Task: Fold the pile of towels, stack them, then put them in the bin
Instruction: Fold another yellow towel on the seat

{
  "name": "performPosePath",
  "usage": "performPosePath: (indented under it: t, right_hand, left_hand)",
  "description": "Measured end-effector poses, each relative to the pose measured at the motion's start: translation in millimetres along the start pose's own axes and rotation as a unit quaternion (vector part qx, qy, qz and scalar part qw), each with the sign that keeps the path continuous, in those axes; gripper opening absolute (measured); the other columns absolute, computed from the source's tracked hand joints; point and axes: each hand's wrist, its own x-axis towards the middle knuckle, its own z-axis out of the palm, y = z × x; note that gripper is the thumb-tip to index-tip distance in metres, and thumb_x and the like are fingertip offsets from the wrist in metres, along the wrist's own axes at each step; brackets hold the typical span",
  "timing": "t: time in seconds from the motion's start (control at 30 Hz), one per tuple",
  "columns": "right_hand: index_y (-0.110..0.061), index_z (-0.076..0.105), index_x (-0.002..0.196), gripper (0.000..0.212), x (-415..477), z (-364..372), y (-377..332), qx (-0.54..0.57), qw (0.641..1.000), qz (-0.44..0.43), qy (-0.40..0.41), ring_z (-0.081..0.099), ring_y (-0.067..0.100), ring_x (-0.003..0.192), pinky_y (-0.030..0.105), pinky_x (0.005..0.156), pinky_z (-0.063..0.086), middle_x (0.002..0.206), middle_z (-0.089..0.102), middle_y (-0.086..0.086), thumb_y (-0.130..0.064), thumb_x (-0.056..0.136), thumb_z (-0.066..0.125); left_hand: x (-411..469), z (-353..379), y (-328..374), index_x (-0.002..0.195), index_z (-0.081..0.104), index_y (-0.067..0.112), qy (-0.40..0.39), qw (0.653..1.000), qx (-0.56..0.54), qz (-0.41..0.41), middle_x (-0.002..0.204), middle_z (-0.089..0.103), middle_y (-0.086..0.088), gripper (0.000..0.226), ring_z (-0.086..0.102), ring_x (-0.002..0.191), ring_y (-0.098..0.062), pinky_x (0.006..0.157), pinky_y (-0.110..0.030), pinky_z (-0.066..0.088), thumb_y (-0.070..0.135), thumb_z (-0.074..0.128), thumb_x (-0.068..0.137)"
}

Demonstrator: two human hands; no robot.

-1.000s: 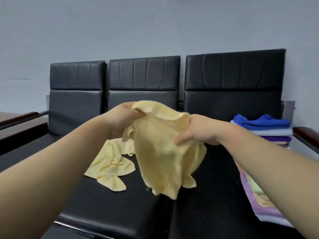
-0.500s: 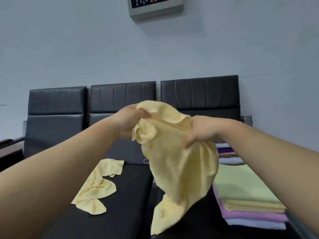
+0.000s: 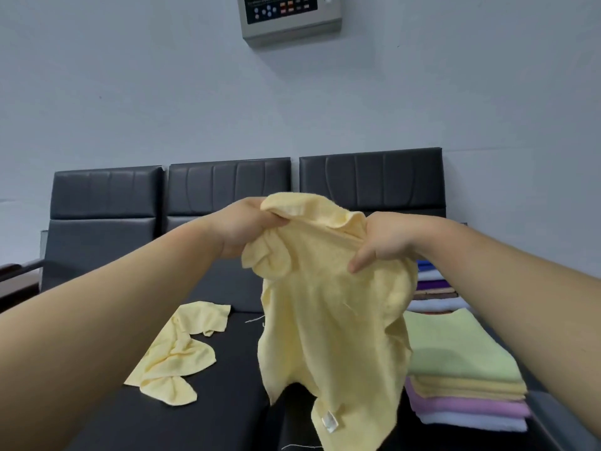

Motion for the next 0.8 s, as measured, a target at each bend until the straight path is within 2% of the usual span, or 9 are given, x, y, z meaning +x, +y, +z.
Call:
performPosePath:
  t: [0.1, 0.2, 0.27, 0.33, 0.4, 0.47, 0.57, 0.7, 0.8]
  right_hand:
    - [-0.022, 0.075, 0.104, 0.039, 3.7, -0.2, -1.0, 0.021, 1.0, 0.014, -0.007, 0.077, 0.024, 0.091, 0.045, 0.091, 0.061, 0.098, 0.079, -0.001, -0.043, 0.075, 0.091]
    - [-0.021, 0.075, 0.112, 0.043, 8.4, -4.6, 5.5, 0.124, 0.992, 0.02, -0.009, 0.077, 0.026, 0.097, 0.048, 0.095, 0.059, 0.103, 0.08, 0.001, -0.04, 0.076, 0.091]
    - [-0.018, 0.074, 0.116, 0.038, 9.8, -4.6, 8.6, 0.187, 0.982, 0.007, -0.004, 0.077, 0.025, 0.099, 0.047, 0.097, 0.059, 0.105, 0.08, 0.002, -0.031, 0.083, 0.086]
    - [-0.015, 0.072, 0.12, 0.032, 8.6, -0.4, 8.2, 0.259, 0.965, -0.025, -0.016, 0.077, 0.025, 0.1, 0.046, 0.098, 0.058, 0.108, 0.08, 0.005, -0.018, 0.089, 0.081]
    - [-0.013, 0.072, 0.121, 0.032, 5.1, 3.8, 6.5, 0.31, 0.949, -0.055, -0.025, 0.077, 0.026, 0.101, 0.046, 0.095, 0.059, 0.109, 0.079, 0.007, -0.01, 0.09, 0.079]
    - [-0.011, 0.073, 0.118, 0.033, 2.6, 6.8, 8.2, 0.311, 0.948, -0.066, -0.026, 0.077, 0.027, 0.099, 0.047, 0.093, 0.06, 0.108, 0.08, 0.008, -0.009, 0.086, 0.082]
    - [-0.012, 0.077, 0.107, 0.032, 2.1, 10.7, 10.4, 0.17, 0.982, -0.063, -0.054, 0.078, 0.025, 0.094, 0.047, 0.093, 0.061, 0.1, 0.081, 0.006, -0.017, 0.079, 0.09]
    - [-0.021, 0.078, 0.103, 0.025, 5.5, 9.3, 8.9, 0.093, 0.995, -0.029, -0.039, 0.079, 0.02, 0.089, 0.044, 0.092, 0.062, 0.095, 0.081, -0.003, -0.033, 0.082, 0.087]
    - [-0.021, 0.078, 0.112, 0.034, 9.4, 8.8, 13.7, 0.164, 0.986, -0.025, -0.03, 0.077, 0.022, 0.1, 0.047, 0.1, 0.058, 0.106, 0.08, -0.001, -0.032, 0.081, 0.086]
  left_hand:
    - [4.0, 9.5, -0.3, 0.12, 0.069, 0.011, 0.017, 0.998, -0.033, 0.041, 0.109, 0.075, -0.011, 0.024, 0.073, 0.098, -0.026, 0.081, -0.042, 0.058, 0.006, 0.057, 0.1]
    - [1.8, 6.5, -5.3, 0.121, 0.07, 0.012, -0.016, 0.999, -0.005, 0.034, 0.114, 0.076, -0.01, 0.033, 0.074, 0.104, -0.028, 0.086, -0.043, 0.059, 0.011, 0.077, 0.089]
    - [-1.8, 3.6, -9.4, 0.107, 0.076, 0.019, -0.03, 0.979, 0.2, 0.007, 0.104, 0.079, 0.0, 0.033, 0.075, 0.098, -0.021, 0.09, -0.044, 0.06, 0.017, 0.088, 0.077]
    - [-2.8, 4.2, -11.7, 0.096, 0.077, 0.026, -0.018, 0.929, 0.367, -0.041, 0.095, 0.079, 0.008, 0.027, 0.075, 0.092, -0.016, 0.093, -0.045, 0.059, 0.029, 0.09, 0.072]
    - [-2.5, -0.4, -11.8, 0.103, 0.076, 0.026, -0.005, 0.945, 0.323, -0.056, 0.101, 0.079, 0.006, 0.027, 0.074, 0.097, -0.019, 0.096, -0.047, 0.057, 0.029, 0.086, 0.078]
    - [-4.0, -9.2, -11.7, 0.116, 0.073, 0.017, -0.014, 0.988, 0.145, -0.056, 0.113, 0.077, -0.004, 0.026, 0.074, 0.106, -0.026, 0.099, -0.051, 0.055, 0.017, 0.077, 0.09]
    - [-4.9, -12.8, -11.6, 0.125, 0.067, 0.012, -0.022, 0.999, -0.014, -0.025, 0.12, 0.074, -0.011, 0.026, 0.072, 0.11, -0.029, 0.092, -0.048, 0.057, 0.009, 0.062, 0.1]
    - [-8.6, -0.1, -13.2, 0.117, 0.069, 0.009, -0.028, 0.999, -0.035, 0.007, 0.106, 0.076, -0.011, 0.021, 0.075, 0.094, -0.025, 0.076, -0.037, 0.06, 0.008, 0.067, 0.096]
    - [-10.6, -1.6, -17.8, 0.103, 0.075, 0.017, -0.057, 0.977, 0.205, -0.002, 0.099, 0.079, -0.001, 0.028, 0.075, 0.094, -0.021, 0.079, -0.034, 0.06, 0.013, 0.086, 0.078]
